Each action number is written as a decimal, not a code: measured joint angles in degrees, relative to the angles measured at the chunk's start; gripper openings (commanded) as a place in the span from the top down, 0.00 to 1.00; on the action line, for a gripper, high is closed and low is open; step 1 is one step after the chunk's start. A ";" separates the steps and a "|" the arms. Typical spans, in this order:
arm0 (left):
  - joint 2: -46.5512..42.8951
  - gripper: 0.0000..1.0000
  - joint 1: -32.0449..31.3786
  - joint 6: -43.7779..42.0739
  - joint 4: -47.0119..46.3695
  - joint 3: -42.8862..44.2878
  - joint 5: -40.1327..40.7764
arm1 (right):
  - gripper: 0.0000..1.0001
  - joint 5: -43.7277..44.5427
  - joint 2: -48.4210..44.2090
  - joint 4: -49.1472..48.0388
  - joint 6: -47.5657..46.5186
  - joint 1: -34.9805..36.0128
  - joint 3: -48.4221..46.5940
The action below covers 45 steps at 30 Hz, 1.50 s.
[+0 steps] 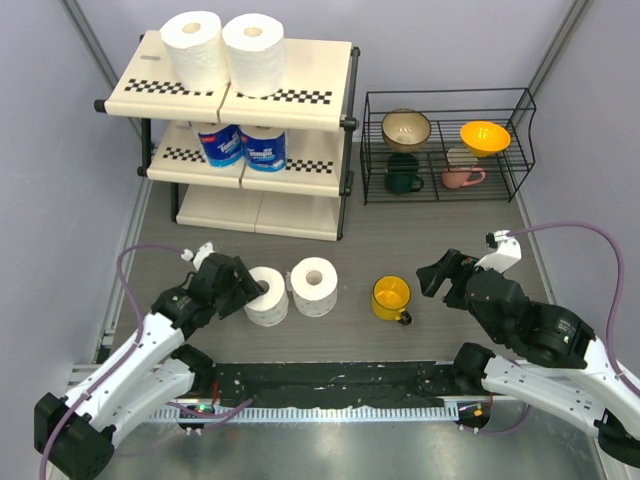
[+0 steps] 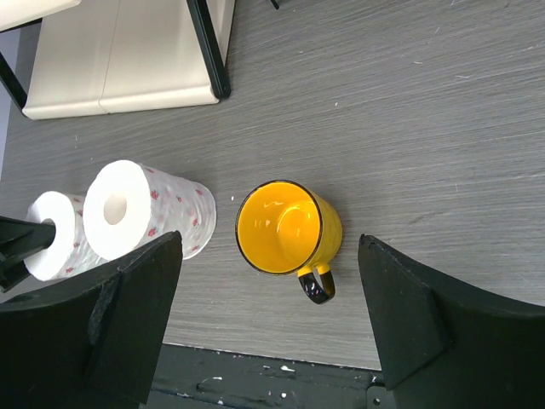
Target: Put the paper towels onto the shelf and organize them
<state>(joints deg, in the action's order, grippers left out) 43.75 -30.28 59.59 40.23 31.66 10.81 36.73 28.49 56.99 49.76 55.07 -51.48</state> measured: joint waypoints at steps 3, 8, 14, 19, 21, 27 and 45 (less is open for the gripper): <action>-0.11 0.39 -0.20 0.02 -1.22 -0.35 -0.15 | 0.10 0.00 0.00 0.00 0.00 0.00 0.02; -0.74 0.47 -0.24 0.00 -2.36 -0.90 -0.37 | 0.10 0.00 0.00 0.00 -0.02 0.00 0.04; -0.92 0.54 -0.24 -0.04 -2.47 -0.94 -0.33 | 0.10 0.00 0.00 0.00 -0.02 0.00 0.04; -0.61 0.55 -0.24 -0.70 -1.90 -0.11 1.07 | 0.11 0.00 0.00 0.00 -0.02 0.00 0.04; 0.22 0.55 -0.24 -1.60 -1.77 0.72 2.27 | 0.10 0.00 0.00 0.00 -0.04 0.00 0.04; 3.23 0.55 -0.24 -3.39 -1.79 3.96 4.00 | 0.10 0.00 0.00 0.00 -0.07 0.00 0.04; 9.94 0.54 -0.07 -8.55 -4.70 14.01 10.21 | 0.10 0.02 0.02 0.00 -0.11 0.00 0.04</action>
<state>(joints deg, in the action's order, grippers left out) 53.69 -30.35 51.05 35.53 45.67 21.02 36.75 28.51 56.99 49.65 55.07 -51.44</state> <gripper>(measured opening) 0.506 0.898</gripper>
